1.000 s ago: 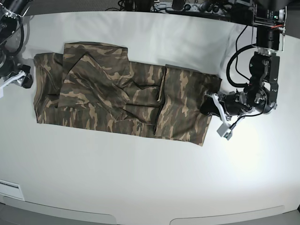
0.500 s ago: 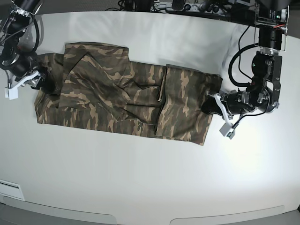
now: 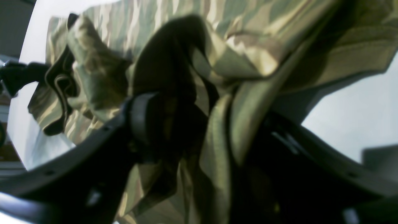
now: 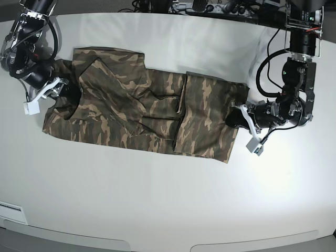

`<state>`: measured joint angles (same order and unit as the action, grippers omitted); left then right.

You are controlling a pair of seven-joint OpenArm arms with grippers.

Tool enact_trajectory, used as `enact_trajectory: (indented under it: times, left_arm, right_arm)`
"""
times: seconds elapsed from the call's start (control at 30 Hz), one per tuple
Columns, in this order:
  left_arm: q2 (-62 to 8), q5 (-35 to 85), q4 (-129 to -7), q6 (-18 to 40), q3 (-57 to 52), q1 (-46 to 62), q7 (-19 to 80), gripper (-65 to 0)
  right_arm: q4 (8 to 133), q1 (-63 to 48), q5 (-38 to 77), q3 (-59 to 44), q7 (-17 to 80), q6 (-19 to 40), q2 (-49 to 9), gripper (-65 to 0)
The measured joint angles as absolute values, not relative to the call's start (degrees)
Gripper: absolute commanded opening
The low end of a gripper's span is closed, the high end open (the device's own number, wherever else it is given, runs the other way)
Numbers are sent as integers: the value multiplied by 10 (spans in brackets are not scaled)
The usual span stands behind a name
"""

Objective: Fold the T-shirt properly

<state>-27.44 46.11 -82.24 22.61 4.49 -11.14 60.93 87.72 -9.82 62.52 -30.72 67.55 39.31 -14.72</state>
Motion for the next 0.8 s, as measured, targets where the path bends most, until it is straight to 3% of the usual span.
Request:
enact_trajectory:
  times: [0.13, 0.3, 0.47, 0.8]
  left_arm:
    - [-274, 461, -822, 227, 45, -111, 609, -650]
    - [-275, 461, -822, 229, 45, -111, 609, -650]
    - [-275, 461, -822, 229, 45, -111, 610, -650]
    - [-274, 461, -822, 229, 45, -111, 610, -650]
  right_arm:
    - [877, -98, 634, -306, 683, 397, -148, -315]
    - [877, -102, 732, -305, 762, 397, -171, -241]
    - [877, -96, 750, -309, 771, 397, -203, -241]
    - [877, -95, 751, -324, 772, 397, -214, -241]
